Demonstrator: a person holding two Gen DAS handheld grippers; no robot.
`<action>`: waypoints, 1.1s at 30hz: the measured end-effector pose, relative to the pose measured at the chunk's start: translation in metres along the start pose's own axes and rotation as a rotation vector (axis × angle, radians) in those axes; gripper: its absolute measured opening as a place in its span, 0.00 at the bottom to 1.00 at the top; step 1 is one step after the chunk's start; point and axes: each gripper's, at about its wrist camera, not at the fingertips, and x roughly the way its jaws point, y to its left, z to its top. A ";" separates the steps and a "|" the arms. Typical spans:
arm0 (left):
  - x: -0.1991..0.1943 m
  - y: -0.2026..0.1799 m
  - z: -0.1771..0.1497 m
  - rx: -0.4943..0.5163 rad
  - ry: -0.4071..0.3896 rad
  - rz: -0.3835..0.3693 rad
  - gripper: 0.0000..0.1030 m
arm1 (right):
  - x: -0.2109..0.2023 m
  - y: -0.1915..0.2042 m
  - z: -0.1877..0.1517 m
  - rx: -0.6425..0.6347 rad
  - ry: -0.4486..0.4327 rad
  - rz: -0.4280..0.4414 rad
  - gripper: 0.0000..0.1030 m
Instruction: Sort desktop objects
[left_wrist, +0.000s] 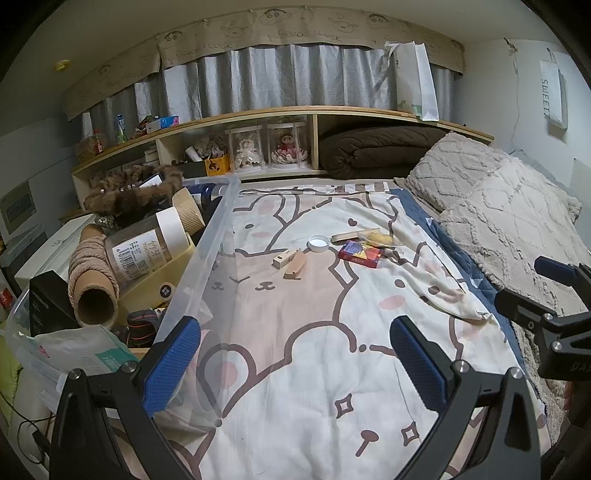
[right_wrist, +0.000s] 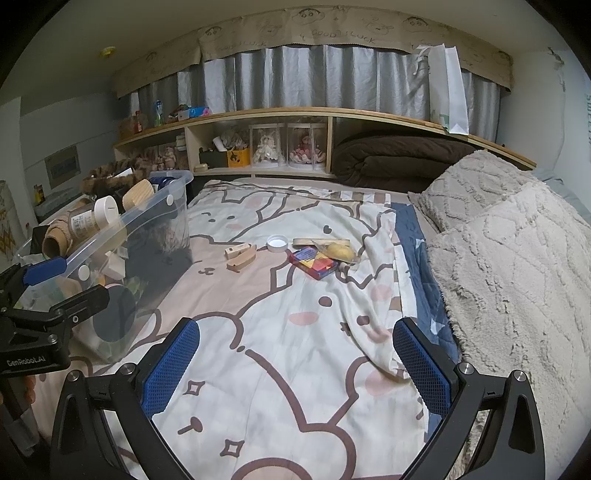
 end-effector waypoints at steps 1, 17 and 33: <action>0.000 -0.001 0.000 0.003 0.002 -0.002 1.00 | 0.001 0.000 0.000 0.000 0.003 0.001 1.00; 0.008 -0.032 -0.012 0.112 0.063 -0.040 1.00 | 0.013 -0.004 -0.001 0.004 0.070 0.005 1.00; 0.046 -0.048 -0.030 0.130 0.207 -0.053 1.00 | 0.039 -0.009 -0.007 0.031 0.146 0.014 1.00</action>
